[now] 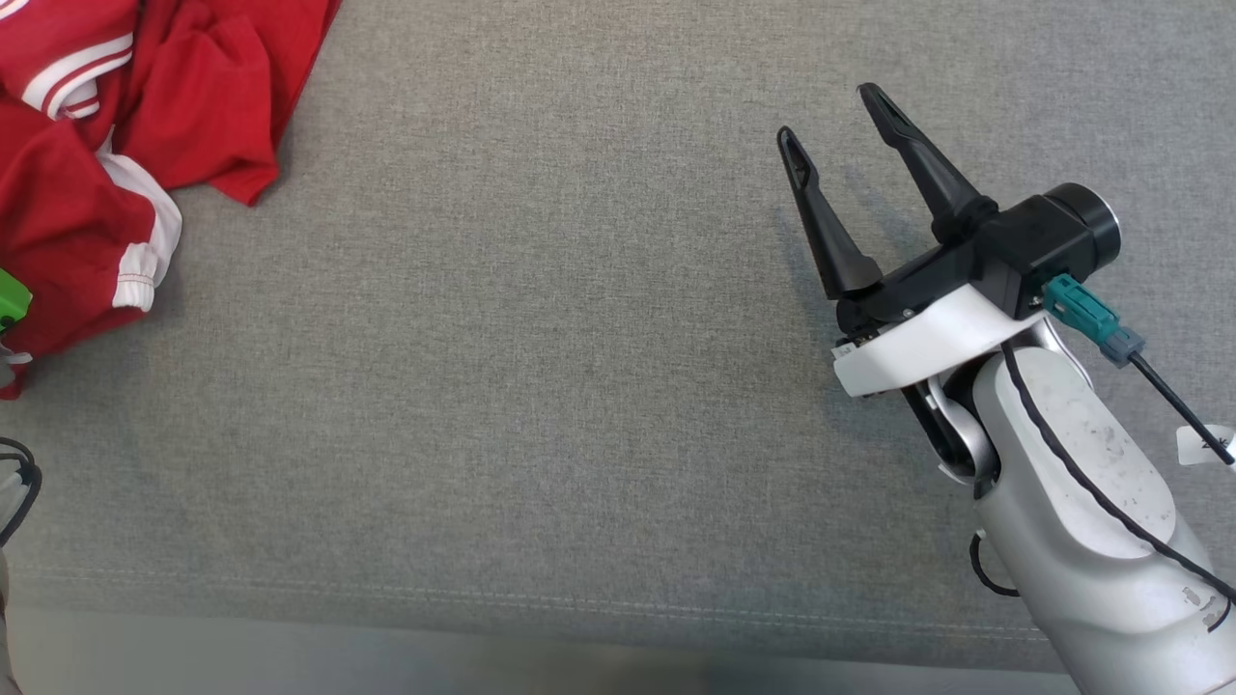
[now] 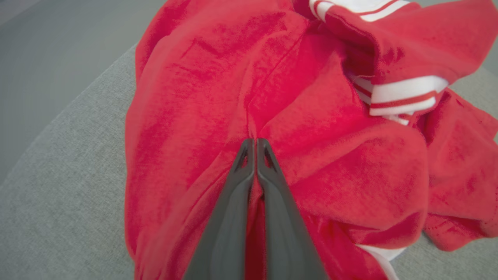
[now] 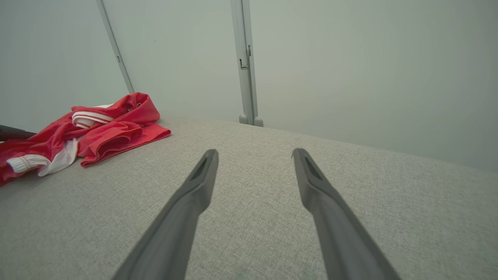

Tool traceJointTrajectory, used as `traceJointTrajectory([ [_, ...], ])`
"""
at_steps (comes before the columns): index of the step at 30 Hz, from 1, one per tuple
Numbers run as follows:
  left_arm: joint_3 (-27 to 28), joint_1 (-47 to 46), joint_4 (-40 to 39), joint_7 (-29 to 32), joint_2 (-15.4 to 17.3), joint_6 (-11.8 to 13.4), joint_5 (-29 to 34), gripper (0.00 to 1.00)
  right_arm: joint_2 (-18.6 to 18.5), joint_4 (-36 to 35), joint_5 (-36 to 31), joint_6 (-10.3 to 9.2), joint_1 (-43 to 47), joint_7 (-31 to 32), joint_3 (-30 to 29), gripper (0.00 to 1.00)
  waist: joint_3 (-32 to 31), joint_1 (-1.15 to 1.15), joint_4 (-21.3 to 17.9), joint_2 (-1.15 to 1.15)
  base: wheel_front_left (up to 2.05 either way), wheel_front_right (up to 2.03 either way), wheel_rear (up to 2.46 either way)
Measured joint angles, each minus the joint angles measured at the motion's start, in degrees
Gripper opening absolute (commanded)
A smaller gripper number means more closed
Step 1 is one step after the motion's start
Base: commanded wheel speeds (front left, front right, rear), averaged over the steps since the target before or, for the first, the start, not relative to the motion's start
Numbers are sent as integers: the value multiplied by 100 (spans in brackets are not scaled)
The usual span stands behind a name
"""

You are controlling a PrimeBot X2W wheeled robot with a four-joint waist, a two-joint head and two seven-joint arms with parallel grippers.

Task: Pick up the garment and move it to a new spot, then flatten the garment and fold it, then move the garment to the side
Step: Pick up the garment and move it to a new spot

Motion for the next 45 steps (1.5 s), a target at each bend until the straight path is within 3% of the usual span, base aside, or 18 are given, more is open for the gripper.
traceJointTrajectory([
  [18, -360, -46, 174, -834, 9, -44, 67, 0, 176, 118, 134, 60, 70, -1, -122, 100, -629, 0, -10, 0, 0, 0, 0],
  [29, -984, -31, -479, -1298, 105, -51, 88, 0, 349, 201, 403, 104, 623, -1, -248, 100, -1363, 0, -122, 0, 0, 0, 0],
  [38, -1332, 88, -1148, -1337, 21, -51, -412, 0, 410, 233, 500, 148, 1042, -1, -285, 100, -1933, 0, -393, 0, 0, 0, 0],
  [45, -1503, 155, -1904, -1163, -267, -51, -1116, 0, 446, 180, 504, 154, 1241, -1, -323, 100, -2189, 0, -845, 0, 0, 0, 0],
])
